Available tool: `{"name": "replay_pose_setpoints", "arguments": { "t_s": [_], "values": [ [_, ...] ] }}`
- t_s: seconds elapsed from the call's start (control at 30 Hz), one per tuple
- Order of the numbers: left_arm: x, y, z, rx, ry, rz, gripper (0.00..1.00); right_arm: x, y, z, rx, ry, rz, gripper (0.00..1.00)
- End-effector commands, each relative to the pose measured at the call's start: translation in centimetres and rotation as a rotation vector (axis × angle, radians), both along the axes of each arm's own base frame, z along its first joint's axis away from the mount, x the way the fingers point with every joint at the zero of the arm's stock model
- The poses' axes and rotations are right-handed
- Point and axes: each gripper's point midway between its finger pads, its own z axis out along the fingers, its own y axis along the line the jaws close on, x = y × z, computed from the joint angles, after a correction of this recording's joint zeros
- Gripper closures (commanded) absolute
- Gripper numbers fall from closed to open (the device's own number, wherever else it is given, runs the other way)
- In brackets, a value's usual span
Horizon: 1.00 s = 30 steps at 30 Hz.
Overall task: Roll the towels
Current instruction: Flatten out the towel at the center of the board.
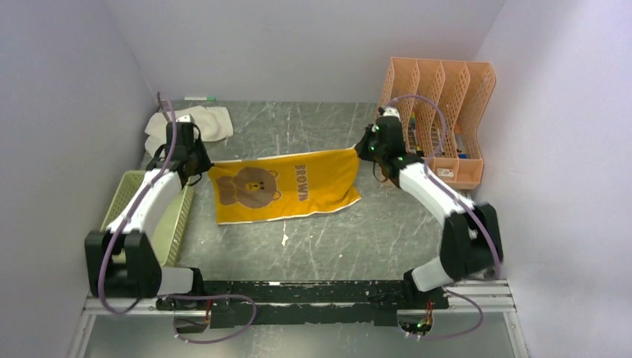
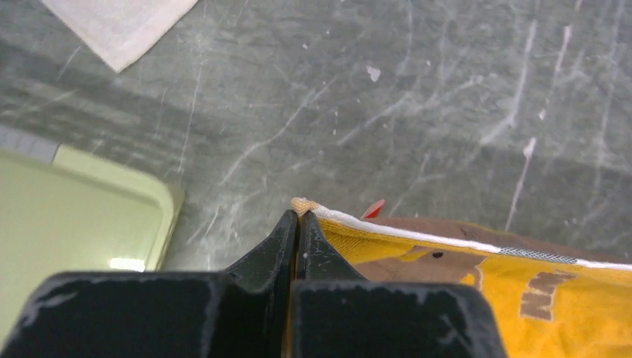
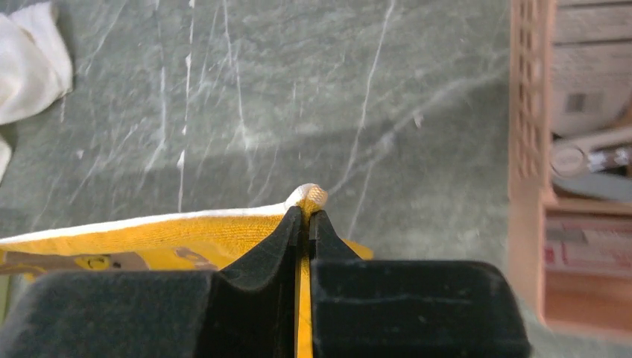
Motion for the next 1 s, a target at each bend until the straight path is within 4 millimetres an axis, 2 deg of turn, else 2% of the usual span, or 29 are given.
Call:
{"name": "replay_pose_setpoints", "arguments": {
  "t_s": [0.0,0.07,0.2,0.23,0.3,0.43,0.47,0.53,0.57,0.6,0.67,0.7,0.8,0.87,0.93,0.97],
  "values": [
    [6.8,1.2,2.3,0.021,-0.156,0.059,0.93,6.0,1.6,-0.7,0.029,-0.057,-0.003,1.00],
    [8.9,1.0,1.7,0.030,-0.148,0.031,0.93,7.9,2.5,-2.5,0.029,-0.026,0.020,1.00],
    [12.8,1.1,0.0,0.075,-0.114,-0.009,0.93,11.1,3.8,-4.8,0.016,0.004,0.064,1.00],
    [13.4,1.1,-0.6,0.085,-0.104,-0.012,0.93,11.8,4.0,-5.3,0.015,0.009,0.079,0.97],
    [14.6,1.5,-1.7,0.103,-0.080,-0.010,0.93,12.9,4.8,-5.7,0.034,0.013,0.131,0.79],
    [16.6,2.2,-2.6,0.117,-0.047,-0.020,0.90,14.5,4.7,-5.8,0.039,0.008,0.174,0.40],
    [17.1,2.2,-2.3,0.116,-0.045,-0.026,0.85,14.8,4.5,-5.2,0.035,-0.006,0.177,0.33],
    [17.9,2.1,-1.3,0.117,-0.057,-0.045,0.63,15.5,4.1,-3.7,0.028,-0.038,0.190,0.23],
    [18.2,2.1,-0.7,0.121,-0.065,-0.054,0.49,15.6,3.8,-3.0,0.024,-0.044,0.196,0.20],
    [18.5,2.0,0.3,0.125,-0.080,-0.060,0.40,15.8,3.6,-2.1,0.022,-0.056,0.203,0.20],
    [18.5,1.9,2.0,0.127,-0.102,-0.075,0.06,15.5,3.3,0.2,0.013,-0.089,0.209,0.20],
    [18.2,1.7,3.1,0.122,-0.112,-0.081,0.03,15.1,3.2,1.2,0.015,-0.105,0.211,0.21],
    [16.2,0.3,5.3,0.073,-0.144,-0.125,0.03,12.6,3.6,2.6,0.071,-0.128,0.229,0.28],
    [14.2,-2.1,5.3,-0.022,-0.163,-0.200,0.05,10.4,4.8,2.1,0.129,-0.128,0.277,0.39],
    [11.3,-4.8,2.5,-0.135,-0.123,-0.270,0.13,8.1,6.0,0.1,0.181,-0.084,0.323,0.74],
    [10.0,-5.6,1.1,-0.179,-0.094,-0.288,0.18,7.3,6.5,-0.9,0.200,-0.058,0.336,0.86]
  ]
}}
